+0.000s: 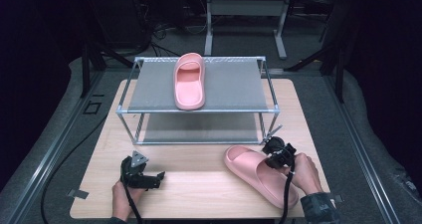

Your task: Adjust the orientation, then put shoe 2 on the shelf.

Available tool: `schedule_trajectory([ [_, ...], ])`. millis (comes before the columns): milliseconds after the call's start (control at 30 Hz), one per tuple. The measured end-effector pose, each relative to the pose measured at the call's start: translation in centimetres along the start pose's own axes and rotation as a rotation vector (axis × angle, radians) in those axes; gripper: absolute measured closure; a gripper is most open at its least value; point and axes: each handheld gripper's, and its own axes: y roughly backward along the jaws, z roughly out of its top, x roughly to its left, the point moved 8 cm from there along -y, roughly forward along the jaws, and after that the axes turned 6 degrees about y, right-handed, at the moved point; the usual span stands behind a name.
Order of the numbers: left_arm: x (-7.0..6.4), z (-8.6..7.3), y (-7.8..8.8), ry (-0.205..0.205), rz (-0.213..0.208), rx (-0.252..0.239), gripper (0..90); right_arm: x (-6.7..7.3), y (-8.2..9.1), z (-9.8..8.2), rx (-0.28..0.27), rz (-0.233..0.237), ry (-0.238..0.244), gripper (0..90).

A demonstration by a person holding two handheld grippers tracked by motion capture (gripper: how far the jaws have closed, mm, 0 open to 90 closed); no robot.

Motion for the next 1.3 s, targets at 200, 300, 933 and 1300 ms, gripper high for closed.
schedule_trajectory([
  [200,0.0,0.0,0.0,0.0,0.0,0.0,0.0,0.0,0.6,0.9,0.02,-0.034,0.065,84.7],
  [300,0.0,0.0,0.0,0.0,0.0,0.0,0.0,0.1,0.7,1.3,0.012,-0.026,0.098,84.7],
  [933,0.0,0.0,0.0,-0.001,0.001,0.001,0.0,-0.1,2.4,4.5,-0.018,-0.012,0.23,84.4],
  [1300,0.0,0.0,0.0,0.004,0.0,-0.003,0.1,-0.1,4.1,6.6,-0.039,-0.015,0.304,84.4],
])
